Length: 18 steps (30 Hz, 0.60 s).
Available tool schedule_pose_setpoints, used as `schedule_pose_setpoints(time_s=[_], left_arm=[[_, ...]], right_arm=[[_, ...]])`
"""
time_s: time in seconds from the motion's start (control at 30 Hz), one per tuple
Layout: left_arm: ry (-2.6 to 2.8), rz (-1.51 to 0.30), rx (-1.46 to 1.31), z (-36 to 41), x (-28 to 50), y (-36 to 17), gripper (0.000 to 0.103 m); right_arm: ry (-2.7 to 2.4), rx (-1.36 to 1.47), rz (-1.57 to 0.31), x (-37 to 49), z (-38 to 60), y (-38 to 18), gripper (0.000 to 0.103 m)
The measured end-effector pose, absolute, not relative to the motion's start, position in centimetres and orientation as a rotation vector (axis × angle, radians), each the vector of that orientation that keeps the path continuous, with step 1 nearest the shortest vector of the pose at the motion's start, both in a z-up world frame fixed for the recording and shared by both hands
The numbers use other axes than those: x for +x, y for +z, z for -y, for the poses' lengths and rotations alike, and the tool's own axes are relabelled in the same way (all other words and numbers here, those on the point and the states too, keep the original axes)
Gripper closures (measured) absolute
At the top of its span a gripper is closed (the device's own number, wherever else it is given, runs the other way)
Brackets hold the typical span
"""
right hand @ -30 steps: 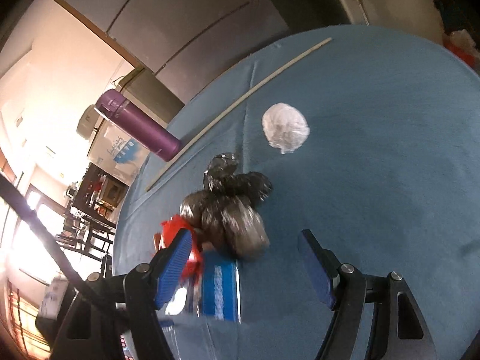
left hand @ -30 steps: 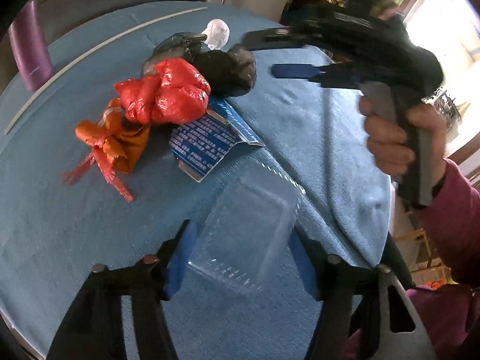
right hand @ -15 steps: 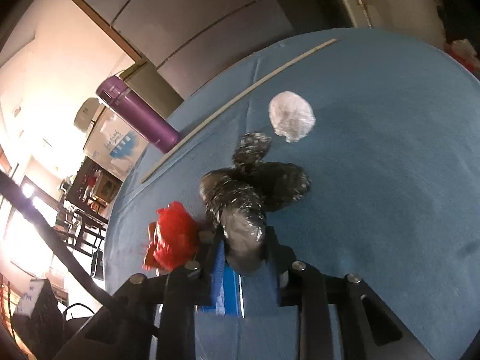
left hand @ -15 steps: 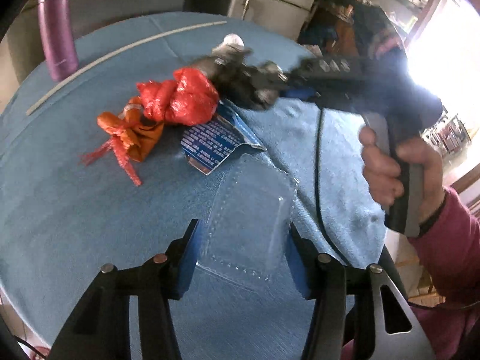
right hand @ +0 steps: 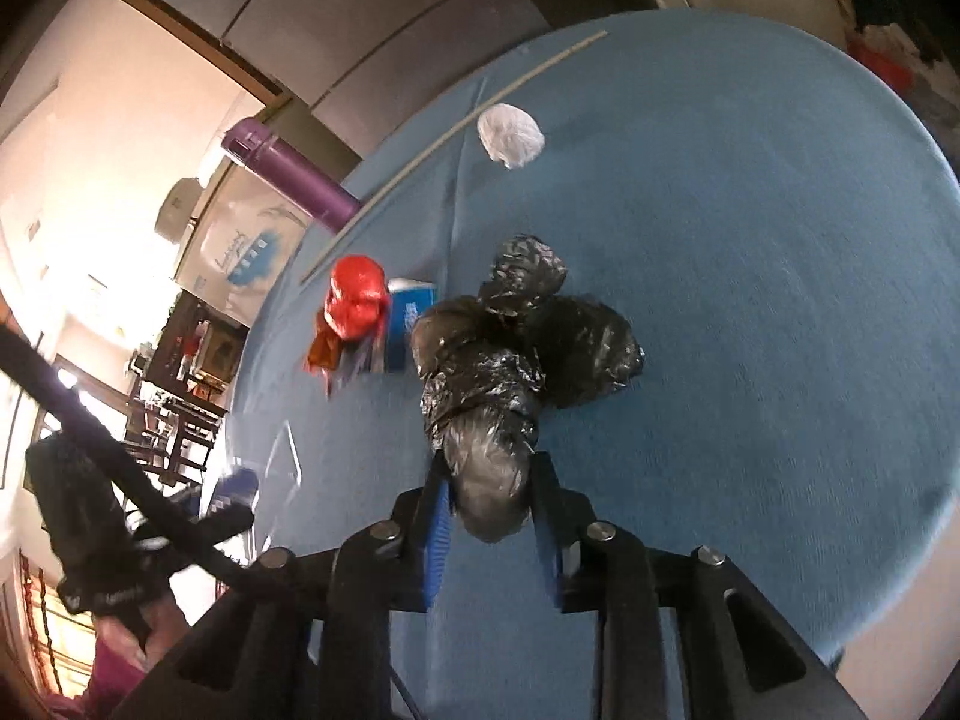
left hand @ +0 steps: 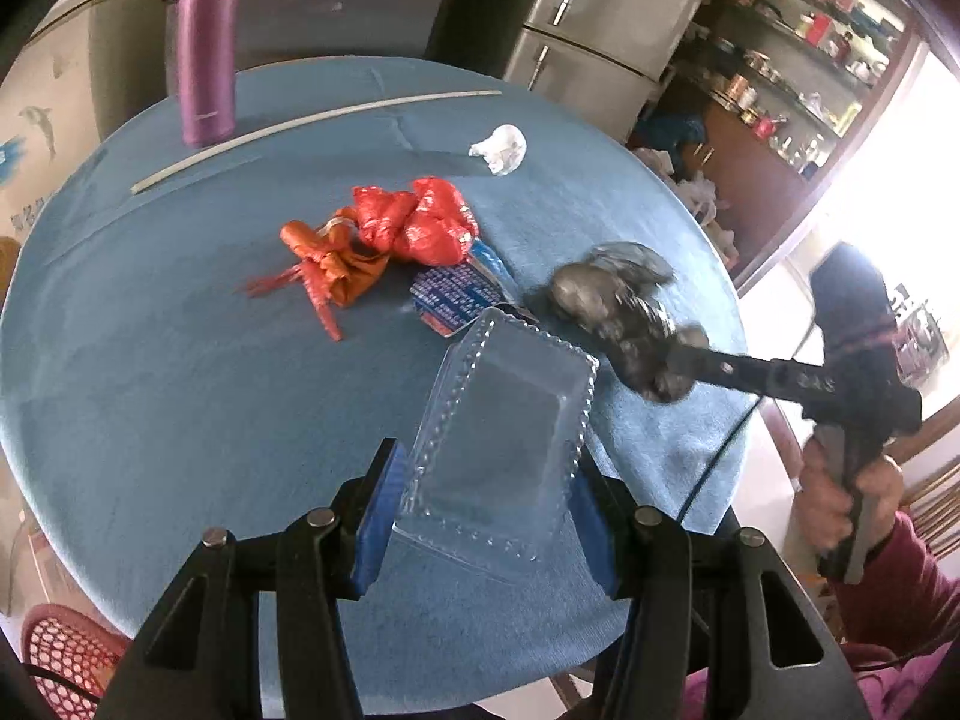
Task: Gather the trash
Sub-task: 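Carry tray and black bag to the red basket and open both tools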
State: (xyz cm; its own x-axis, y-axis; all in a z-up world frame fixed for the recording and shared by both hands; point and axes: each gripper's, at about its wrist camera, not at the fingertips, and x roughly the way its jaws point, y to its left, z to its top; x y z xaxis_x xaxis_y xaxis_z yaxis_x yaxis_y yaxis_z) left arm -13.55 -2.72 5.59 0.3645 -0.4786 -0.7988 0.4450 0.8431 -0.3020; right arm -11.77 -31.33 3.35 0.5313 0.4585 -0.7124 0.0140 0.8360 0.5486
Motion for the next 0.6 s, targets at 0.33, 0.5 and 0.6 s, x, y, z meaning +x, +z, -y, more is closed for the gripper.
schedule_pose_setpoints(time_s=[0.33, 0.5, 0.6], left_arm=[[-0.546, -1.034, -0.093, 1.5, -13.1, 5.9, 0.048], [-0.526, -1.028, -0.098, 1.0, -13.9, 6.6, 0.048], [-0.519, -1.018, -0.113, 0.5, -14.5, 7.1, 0.048]], right_arm=[[0.215, 0.470, -0.819, -11.7, 32.6, 6.4, 0.023], [0.210, 0.404, -0.889, -8.8, 30.4, 4.5, 0.030], [0.248, 0.393, -0.964, -8.0, 28.8, 2.3, 0.055]])
